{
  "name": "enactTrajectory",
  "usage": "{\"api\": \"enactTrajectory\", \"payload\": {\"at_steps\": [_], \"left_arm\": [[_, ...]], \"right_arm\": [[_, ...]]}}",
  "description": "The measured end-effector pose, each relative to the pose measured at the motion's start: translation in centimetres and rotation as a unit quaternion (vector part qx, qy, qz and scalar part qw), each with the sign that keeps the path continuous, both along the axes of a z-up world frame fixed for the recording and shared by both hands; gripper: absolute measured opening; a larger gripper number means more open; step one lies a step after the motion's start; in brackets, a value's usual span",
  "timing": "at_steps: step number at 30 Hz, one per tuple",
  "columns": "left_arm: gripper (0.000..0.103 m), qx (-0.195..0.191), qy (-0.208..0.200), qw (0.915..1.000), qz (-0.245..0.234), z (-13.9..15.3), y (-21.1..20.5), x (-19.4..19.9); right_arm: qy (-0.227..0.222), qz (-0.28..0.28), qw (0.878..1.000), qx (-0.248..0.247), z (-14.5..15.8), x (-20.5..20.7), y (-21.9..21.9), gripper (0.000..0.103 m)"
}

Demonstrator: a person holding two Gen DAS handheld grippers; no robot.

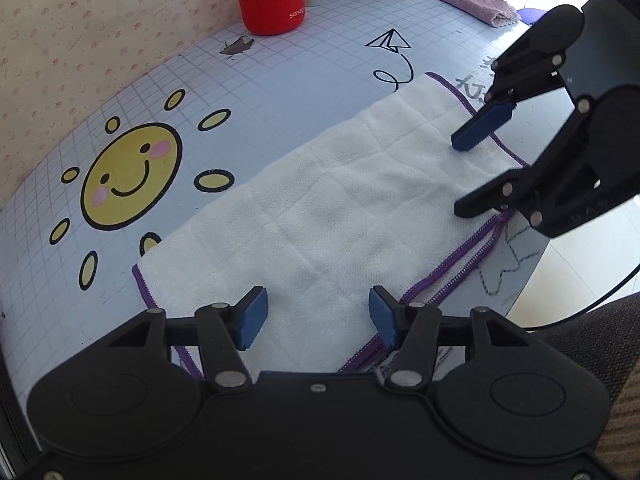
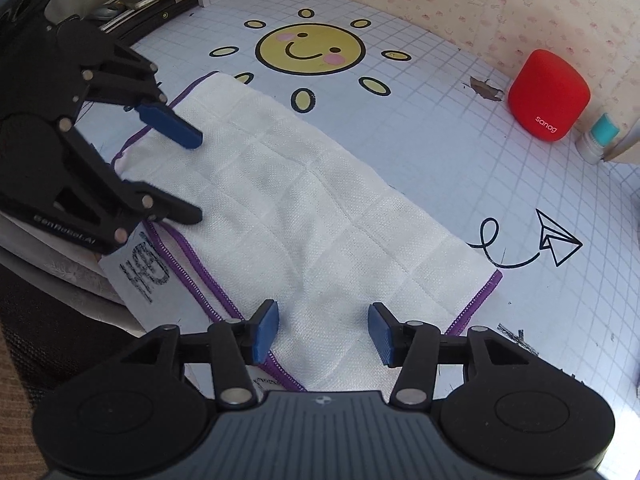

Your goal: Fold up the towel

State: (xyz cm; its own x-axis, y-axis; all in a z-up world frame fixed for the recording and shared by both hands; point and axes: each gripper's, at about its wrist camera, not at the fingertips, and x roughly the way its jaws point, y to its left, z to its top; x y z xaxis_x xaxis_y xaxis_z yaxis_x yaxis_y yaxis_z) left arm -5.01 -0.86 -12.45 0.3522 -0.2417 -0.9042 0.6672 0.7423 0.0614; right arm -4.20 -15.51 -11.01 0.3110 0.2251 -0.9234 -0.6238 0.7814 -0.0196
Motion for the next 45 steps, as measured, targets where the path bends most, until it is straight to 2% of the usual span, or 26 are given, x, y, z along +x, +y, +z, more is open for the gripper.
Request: {"api": "enactTrajectory", "payload": {"at_steps": [4,9,14,23,26,30,34,40,45], "left_arm": [[0.058,-0.019,0.0,0.9996,0.023,0.8,0.8,1.0],[0.058,-0.04,0.004,0.9966,0.072,1.2,1.8,3.9],[0.058,-0.042,0.002,0.9945,0.096,1.1,2.1,5.5],[0.058,-0.034,0.02,0.9946,0.096,-0.2,1.6,6.1],[0.064,-0.033,0.018,0.9951,0.092,-0.6,1.2,6.1],[0.069,-0.034,0.015,0.9954,0.088,-0.9,0.9,6.2],[0.072,-0.034,0.01,0.9956,0.086,-1.0,0.8,6.3],[0.074,-0.037,0.004,0.9954,0.089,-1.1,1.0,7.1],[0.075,-0.037,-0.001,0.9944,0.098,-1.1,1.5,8.3]], "right_arm": [[-0.011,-0.034,0.999,0.02,1.0,1.0,-1.1,0.049],[-0.022,-0.056,0.998,0.018,1.2,2.5,-1.6,0.049],[-0.026,-0.065,0.997,0.021,1.1,3.5,-1.9,0.049],[-0.019,-0.085,0.996,0.023,0.4,4.3,-2.5,0.049],[-0.009,-0.089,0.996,0.019,-0.2,4.6,-2.6,0.049],[-0.007,-0.085,0.996,0.02,-0.5,4.8,-2.5,0.058],[-0.012,-0.079,0.997,0.015,-0.7,5.1,-2.2,0.064],[-0.018,-0.074,0.997,0.015,-0.8,5.9,-2.3,0.07],[-0.026,-0.078,0.996,0.02,-0.9,7.2,-2.2,0.07]]}}
